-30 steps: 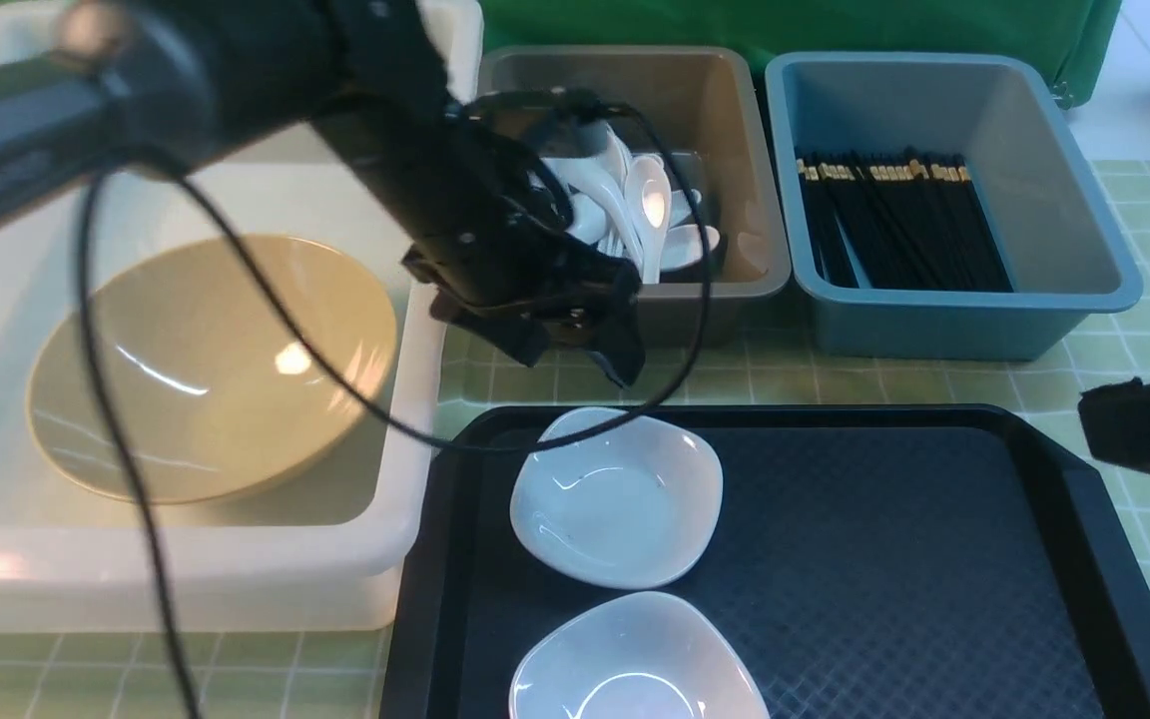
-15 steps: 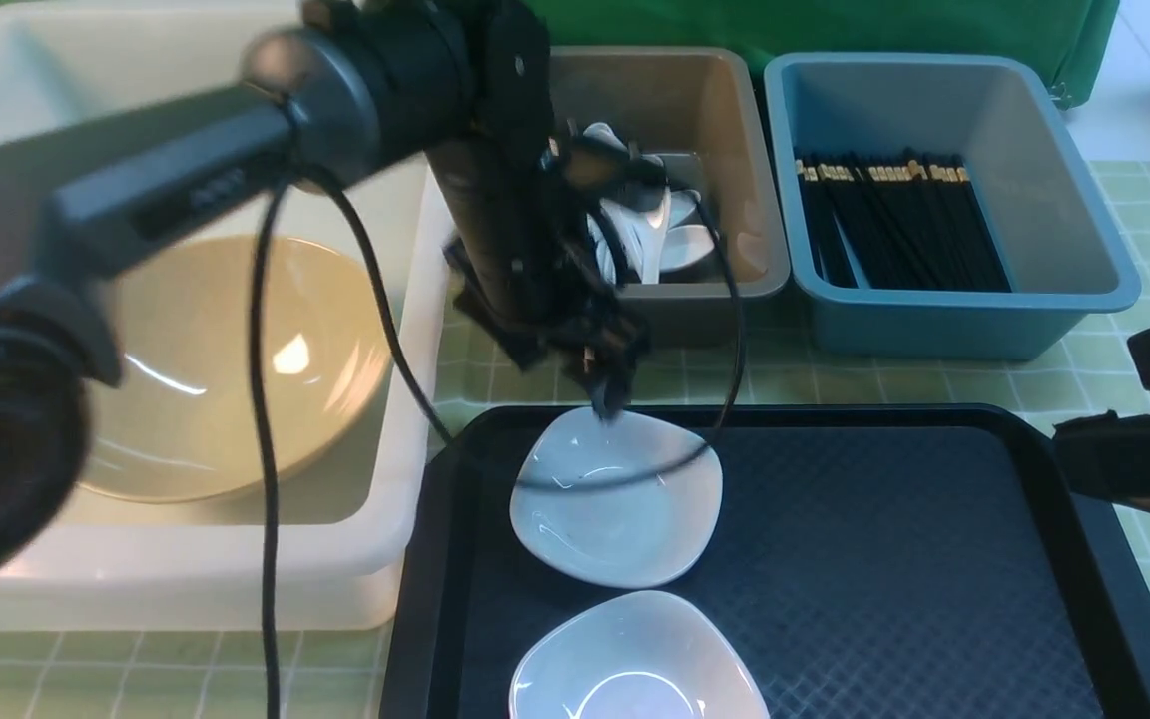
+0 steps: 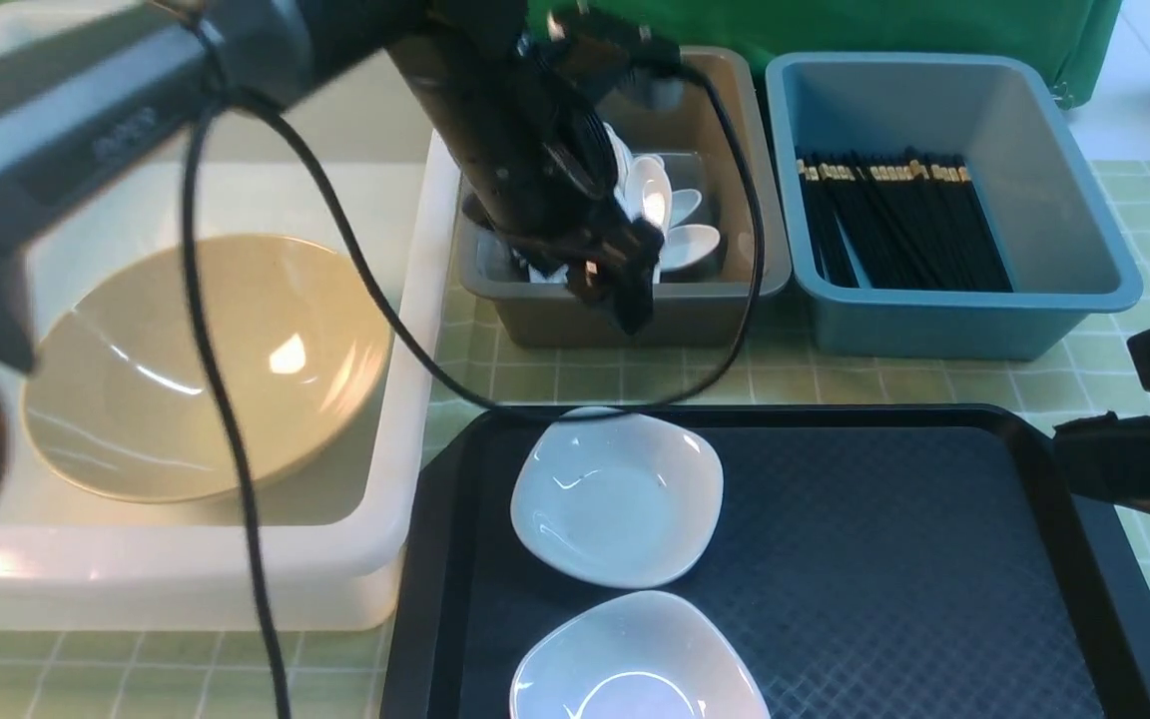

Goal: On green table put chopsticks spoon bowls plates into blue grey white boxes.
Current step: 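Grasp the small white bowl on the black tray by its rim with the left gripper, then place the white bowl into the white bin with the other dishes with the left gripper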

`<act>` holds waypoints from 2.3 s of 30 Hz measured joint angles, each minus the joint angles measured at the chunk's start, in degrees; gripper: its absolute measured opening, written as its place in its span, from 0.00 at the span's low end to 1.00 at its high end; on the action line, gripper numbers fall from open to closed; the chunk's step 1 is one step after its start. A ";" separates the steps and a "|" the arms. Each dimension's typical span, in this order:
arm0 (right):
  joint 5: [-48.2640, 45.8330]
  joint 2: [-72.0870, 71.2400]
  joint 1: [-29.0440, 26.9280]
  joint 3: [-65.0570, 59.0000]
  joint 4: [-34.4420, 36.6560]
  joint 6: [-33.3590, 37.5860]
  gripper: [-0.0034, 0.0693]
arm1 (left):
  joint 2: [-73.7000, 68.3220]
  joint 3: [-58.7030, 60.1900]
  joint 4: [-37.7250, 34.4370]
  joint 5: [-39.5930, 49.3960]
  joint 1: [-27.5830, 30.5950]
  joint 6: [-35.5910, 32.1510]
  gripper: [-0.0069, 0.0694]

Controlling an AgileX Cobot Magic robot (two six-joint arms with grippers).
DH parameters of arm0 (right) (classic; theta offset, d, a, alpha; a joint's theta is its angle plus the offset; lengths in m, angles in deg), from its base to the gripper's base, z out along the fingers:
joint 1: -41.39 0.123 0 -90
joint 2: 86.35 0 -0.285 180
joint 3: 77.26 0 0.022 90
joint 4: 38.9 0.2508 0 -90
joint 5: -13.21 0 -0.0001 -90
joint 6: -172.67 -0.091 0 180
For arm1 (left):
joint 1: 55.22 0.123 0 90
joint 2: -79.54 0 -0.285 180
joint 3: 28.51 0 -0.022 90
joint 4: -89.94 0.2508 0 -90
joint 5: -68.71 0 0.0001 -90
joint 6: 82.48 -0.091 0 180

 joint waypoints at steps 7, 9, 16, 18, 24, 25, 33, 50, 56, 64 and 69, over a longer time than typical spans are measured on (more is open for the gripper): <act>0.00 0.00 0.00 0.00 0.00 0.02 0.81 | -6.52 0.05 -0.23 0.81 0.00 4.78 0.86; 0.00 0.00 0.00 0.00 0.00 0.07 0.81 | -7.01 0.05 0.21 1.29 0.00 5.44 0.86; 0.39 0.00 0.00 0.00 0.00 0.09 0.81 | -8.96 0.11 0.76 1.54 0.00 6.08 0.86; 0.39 0.00 0.00 0.00 0.00 0.09 0.81 | -9.07 0.57 0.76 1.68 0.00 6.38 0.86; 0.39 0.00 0.00 0.00 0.00 0.13 0.81 | -9.42 2.71 0.87 1.63 0.00 7.69 0.86; 0.39 0.00 0.00 0.00 0.00 0.13 0.81 | -9.41 2.94 0.81 1.49 0.00 7.75 0.86; 0.39 0.00 0.00 0.00 0.00 0.13 0.81 | -9.43 3.33 -2.37 1.48 0.00 7.35 0.78; 0.41 0.00 0.00 0.00 0.00 0.15 0.81 | -9.51 3.33 -6.01 1.70 0.10 6.11 0.16; 0.46 0.00 0.00 0.00 0.00 0.15 0.81 | -5.14 3.33 -8.59 1.70 0.10 5.18 0.11; 0.46 0.00 0.00 0.00 0.00 0.15 0.81 | 3.14 2.22 -9.42 1.95 0.10 4.48 0.11; 0.46 0.00 0.00 0.00 0.00 0.15 0.81 | 6.12 2.22 -12.06 2.68 1.84 4.48 0.11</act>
